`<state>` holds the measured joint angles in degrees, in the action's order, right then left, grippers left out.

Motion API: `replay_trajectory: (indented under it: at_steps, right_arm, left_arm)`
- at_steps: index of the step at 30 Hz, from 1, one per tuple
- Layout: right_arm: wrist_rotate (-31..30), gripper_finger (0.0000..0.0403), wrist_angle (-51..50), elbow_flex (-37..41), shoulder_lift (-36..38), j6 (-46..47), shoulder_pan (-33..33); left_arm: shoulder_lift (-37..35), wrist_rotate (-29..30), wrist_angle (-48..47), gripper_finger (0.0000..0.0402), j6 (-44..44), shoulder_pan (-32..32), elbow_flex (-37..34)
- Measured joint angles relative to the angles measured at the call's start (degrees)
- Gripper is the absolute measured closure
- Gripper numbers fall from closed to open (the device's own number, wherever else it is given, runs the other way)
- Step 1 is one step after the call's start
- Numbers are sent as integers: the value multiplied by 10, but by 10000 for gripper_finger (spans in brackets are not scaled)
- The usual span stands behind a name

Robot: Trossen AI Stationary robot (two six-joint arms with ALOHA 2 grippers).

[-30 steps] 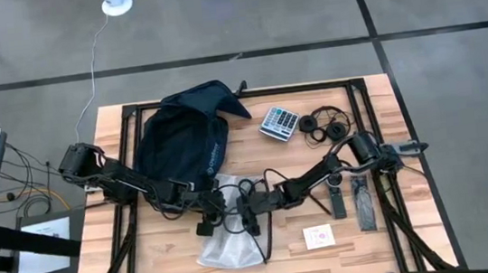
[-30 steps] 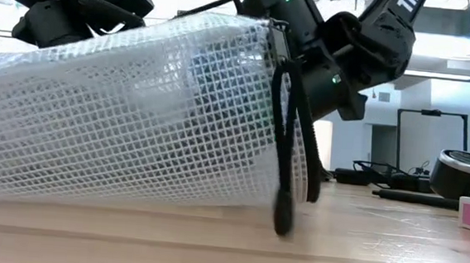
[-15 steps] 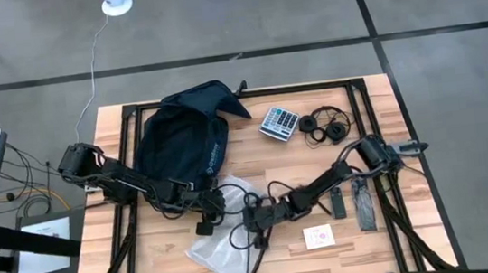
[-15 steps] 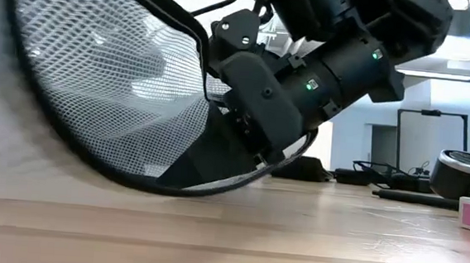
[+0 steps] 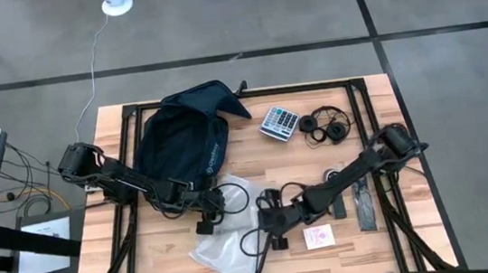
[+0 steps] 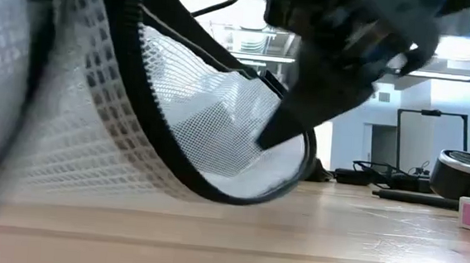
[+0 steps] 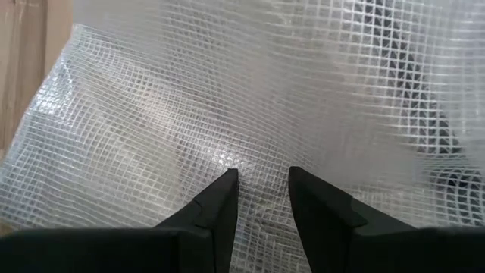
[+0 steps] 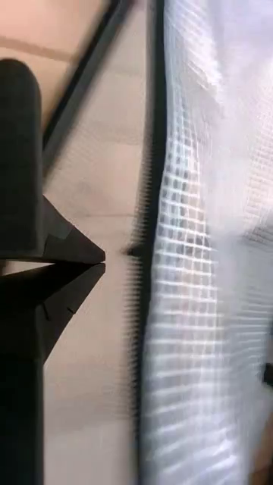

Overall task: Unpack backpack
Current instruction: Remove the black pen from the white zip bag

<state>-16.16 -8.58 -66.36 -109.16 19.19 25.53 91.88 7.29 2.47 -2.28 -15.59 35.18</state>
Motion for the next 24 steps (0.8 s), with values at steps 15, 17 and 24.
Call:
replay_trajectory:
  at_steps: [15, 17, 24]
  right_arm:
    - [-3, 314, 168, -13, -80, 2, -11]
    - [-5, 279, 180, -20, -78, 0, -17]
    - [-6, 174, 241, -19, -122, -29, -32]
  left_arm:
    - [1, -2, 14, 295, -4, 0, -2]
    - [1, -3, 13, 295, -4, 0, -2]
    - [1, -5, 13, 295, 0, 0, -1]
